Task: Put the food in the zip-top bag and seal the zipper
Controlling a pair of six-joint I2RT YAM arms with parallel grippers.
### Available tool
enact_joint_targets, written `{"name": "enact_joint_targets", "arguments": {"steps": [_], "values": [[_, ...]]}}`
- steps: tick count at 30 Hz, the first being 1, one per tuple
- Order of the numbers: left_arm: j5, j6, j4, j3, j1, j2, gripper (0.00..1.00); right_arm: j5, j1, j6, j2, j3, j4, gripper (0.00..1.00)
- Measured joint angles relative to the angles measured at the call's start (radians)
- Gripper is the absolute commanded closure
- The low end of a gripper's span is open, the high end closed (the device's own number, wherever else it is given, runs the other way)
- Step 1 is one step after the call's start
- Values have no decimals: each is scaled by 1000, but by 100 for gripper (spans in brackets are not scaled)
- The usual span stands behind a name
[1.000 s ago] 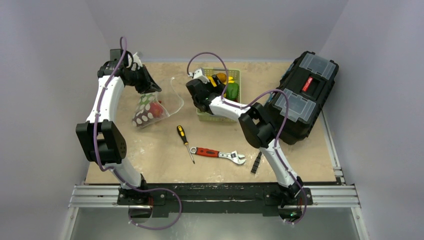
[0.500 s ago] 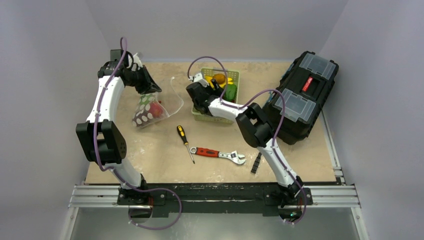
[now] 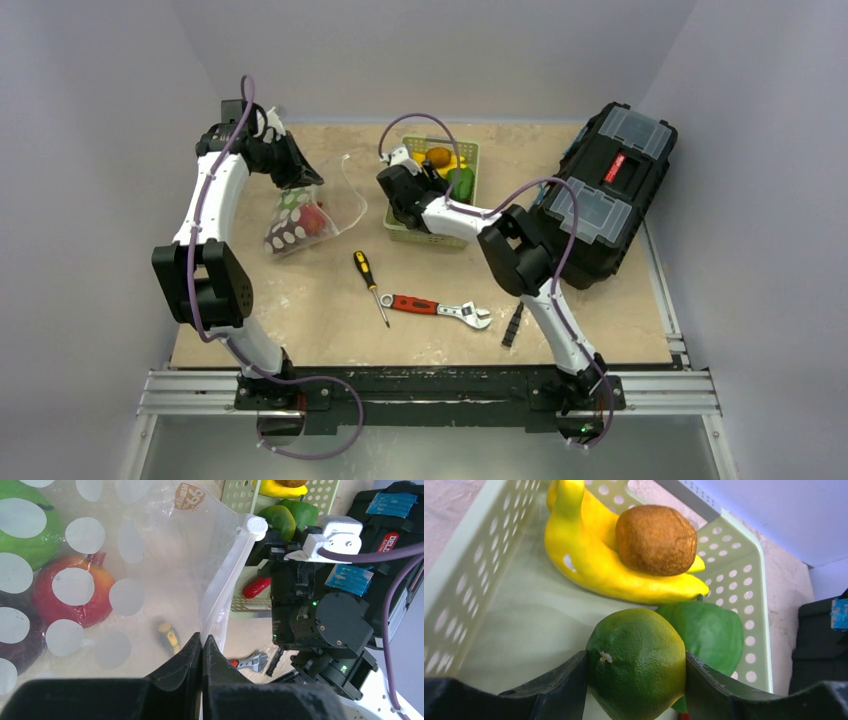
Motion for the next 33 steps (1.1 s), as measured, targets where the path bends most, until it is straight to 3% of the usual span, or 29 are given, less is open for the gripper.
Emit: {"name": "enact_joint_targets", "arguments": {"steps": [12, 33], "values": [[0, -3, 0, -1, -5, 0, 100, -237, 0, 138, -295, -181, -39, 100], [-117, 29, -26, -135, -67, -110, 100, -732, 0, 314, -480, -322, -12, 100]]}}
